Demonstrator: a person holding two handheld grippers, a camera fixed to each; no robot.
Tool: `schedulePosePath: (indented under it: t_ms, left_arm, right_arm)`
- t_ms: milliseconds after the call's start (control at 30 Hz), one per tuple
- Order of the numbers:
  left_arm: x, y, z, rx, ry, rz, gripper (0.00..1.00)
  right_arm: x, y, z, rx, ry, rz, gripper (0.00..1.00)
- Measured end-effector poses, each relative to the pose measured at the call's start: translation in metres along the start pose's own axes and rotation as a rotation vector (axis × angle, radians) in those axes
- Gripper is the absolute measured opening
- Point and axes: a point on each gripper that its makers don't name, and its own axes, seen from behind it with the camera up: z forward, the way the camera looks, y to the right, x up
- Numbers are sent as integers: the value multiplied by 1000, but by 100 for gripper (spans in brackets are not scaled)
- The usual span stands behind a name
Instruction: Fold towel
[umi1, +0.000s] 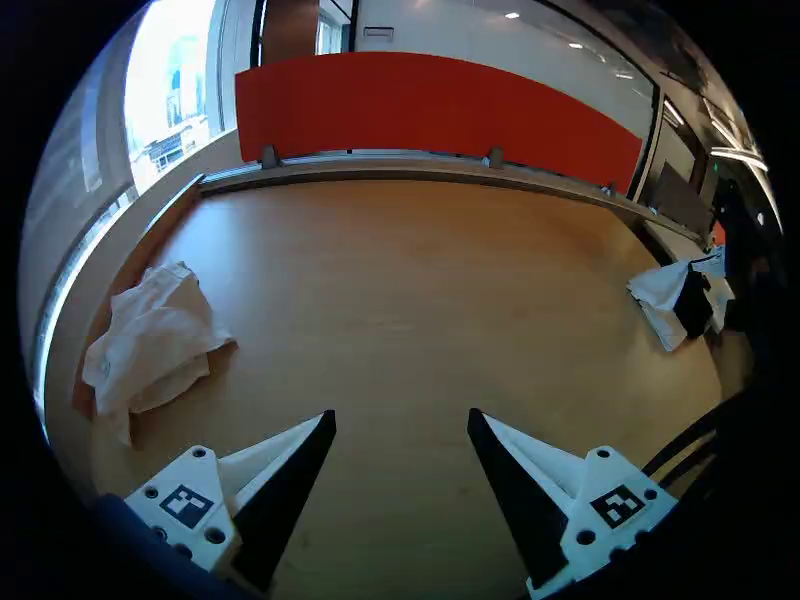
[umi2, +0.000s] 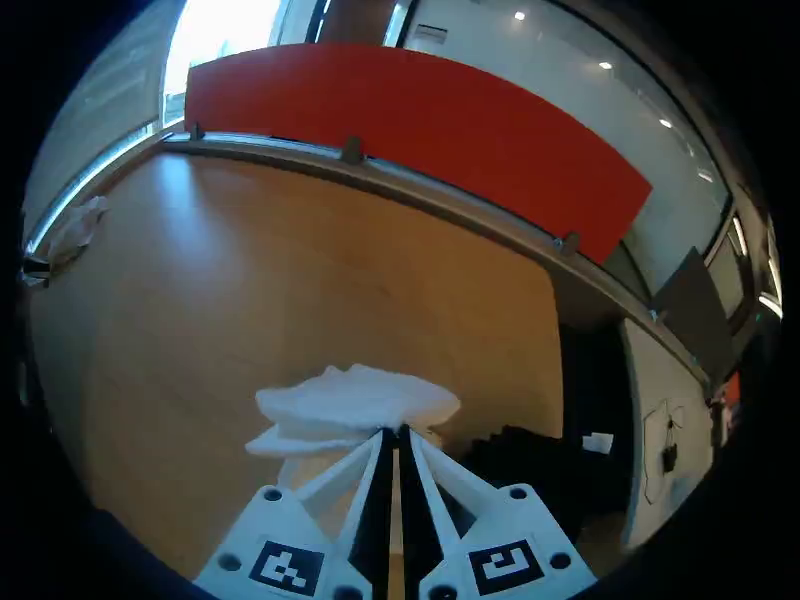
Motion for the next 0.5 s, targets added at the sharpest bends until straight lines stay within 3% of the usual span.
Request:
schedulePosePath:
  t_ms: [500]
  left_arm:
    - [-4,0,-3,6,-6,14,98]
  right_arm:
    - [-47,9,-1,-29,-68,82,4]
